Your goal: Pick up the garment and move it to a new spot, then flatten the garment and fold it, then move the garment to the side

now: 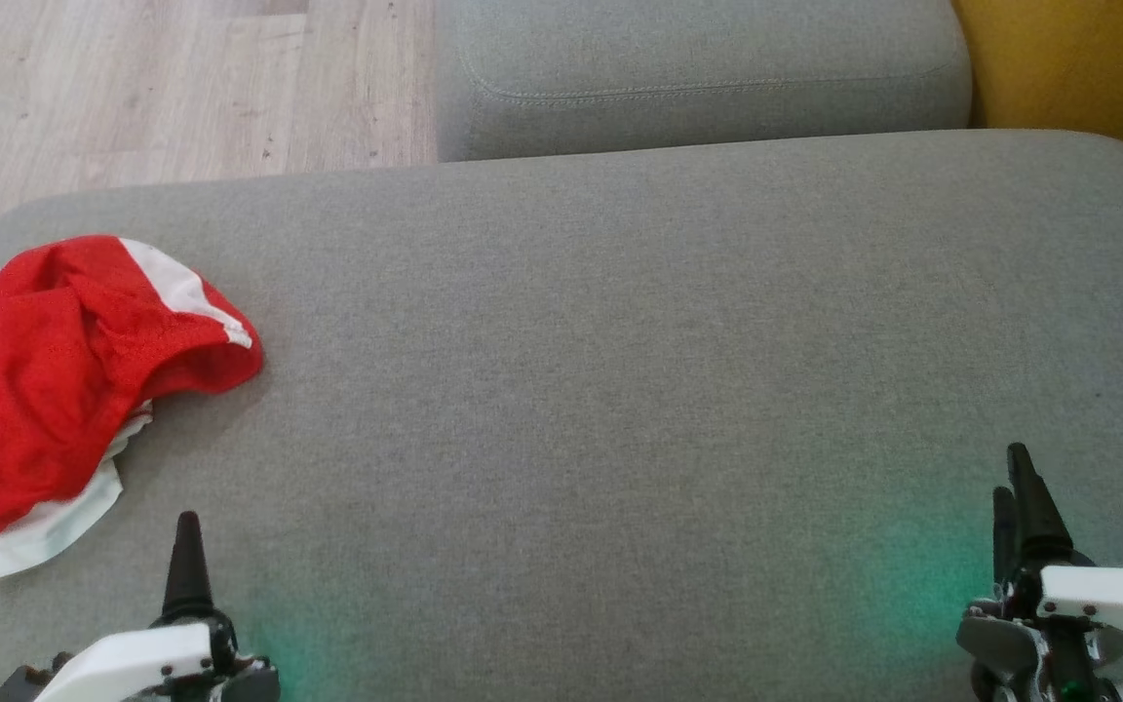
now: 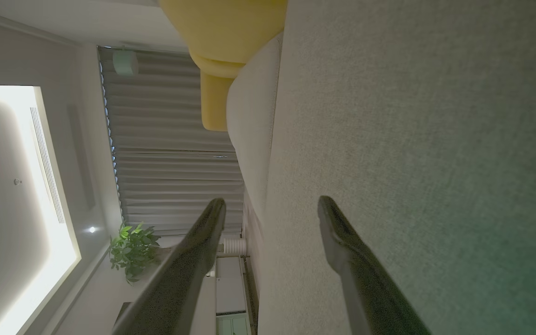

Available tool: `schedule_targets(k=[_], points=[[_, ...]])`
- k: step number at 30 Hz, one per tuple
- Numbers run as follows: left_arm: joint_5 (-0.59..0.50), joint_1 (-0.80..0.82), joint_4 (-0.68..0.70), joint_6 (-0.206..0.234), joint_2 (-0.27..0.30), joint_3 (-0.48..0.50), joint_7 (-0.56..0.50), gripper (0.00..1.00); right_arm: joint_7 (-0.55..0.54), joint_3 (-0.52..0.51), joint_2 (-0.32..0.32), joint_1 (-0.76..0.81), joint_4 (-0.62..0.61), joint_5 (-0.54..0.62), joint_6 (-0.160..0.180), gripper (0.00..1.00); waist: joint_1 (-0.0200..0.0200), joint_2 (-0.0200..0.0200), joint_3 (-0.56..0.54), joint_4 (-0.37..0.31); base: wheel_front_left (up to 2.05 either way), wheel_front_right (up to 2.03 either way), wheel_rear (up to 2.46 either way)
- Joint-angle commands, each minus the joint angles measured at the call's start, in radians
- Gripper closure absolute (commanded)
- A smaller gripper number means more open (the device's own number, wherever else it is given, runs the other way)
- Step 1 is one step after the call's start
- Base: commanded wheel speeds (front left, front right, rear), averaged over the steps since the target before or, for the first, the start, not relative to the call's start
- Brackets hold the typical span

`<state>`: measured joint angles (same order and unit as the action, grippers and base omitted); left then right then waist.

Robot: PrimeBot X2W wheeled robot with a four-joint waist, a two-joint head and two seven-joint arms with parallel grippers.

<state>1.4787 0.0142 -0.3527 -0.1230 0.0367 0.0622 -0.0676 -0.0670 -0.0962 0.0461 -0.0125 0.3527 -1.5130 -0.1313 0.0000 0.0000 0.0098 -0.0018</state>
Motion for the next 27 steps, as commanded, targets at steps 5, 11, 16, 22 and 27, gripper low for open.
schedule_targets(k=[5, 11, 16, 22, 27], points=[[-0.107, 0.054, 0.034, -0.002, 0.007, -0.001, 0.027, 0.0, 0.025, 0.022, 0.026, -0.061, -0.033, 0.088, 0.0, 0.0, 0.0, 0.0, 0.004, -0.001, 0.0, 0.0, 0.0], [-0.201, 0.057, 0.033, 0.002, 0.008, -0.006, 0.044, 0.0, 0.043, 0.037, 0.026, -0.068, -0.029, 0.173, 0.0, 0.0, 0.0, 0.0, 0.007, -0.003, 0.0, 0.0, 0.0], [-0.274, 0.059, 0.033, 0.007, 0.008, -0.013, 0.059, 0.0, 0.057, 0.049, 0.025, -0.072, -0.027, 0.244, 0.0, 0.0, 0.0, 0.0, 0.01, -0.005, 0.0, 0.0, 0.0], [-0.351, 0.062, 0.032, 0.014, 0.008, -0.024, 0.074, 0.0, 0.072, 0.058, 0.024, -0.077, -0.021, 0.315, 0.0, 0.0, 0.0, 0.0, 0.013, -0.007, 0.0, 0.0, 0.0], [-0.429, 0.064, 0.026, 0.022, 0.009, -0.029, 0.091, 0.0, 0.09, 0.073, 0.023, -0.085, -0.011, 0.393, 0.0, 0.0, 0.0, 0.0, 0.013, -0.008, 0.0, 0.0, 0.0]])
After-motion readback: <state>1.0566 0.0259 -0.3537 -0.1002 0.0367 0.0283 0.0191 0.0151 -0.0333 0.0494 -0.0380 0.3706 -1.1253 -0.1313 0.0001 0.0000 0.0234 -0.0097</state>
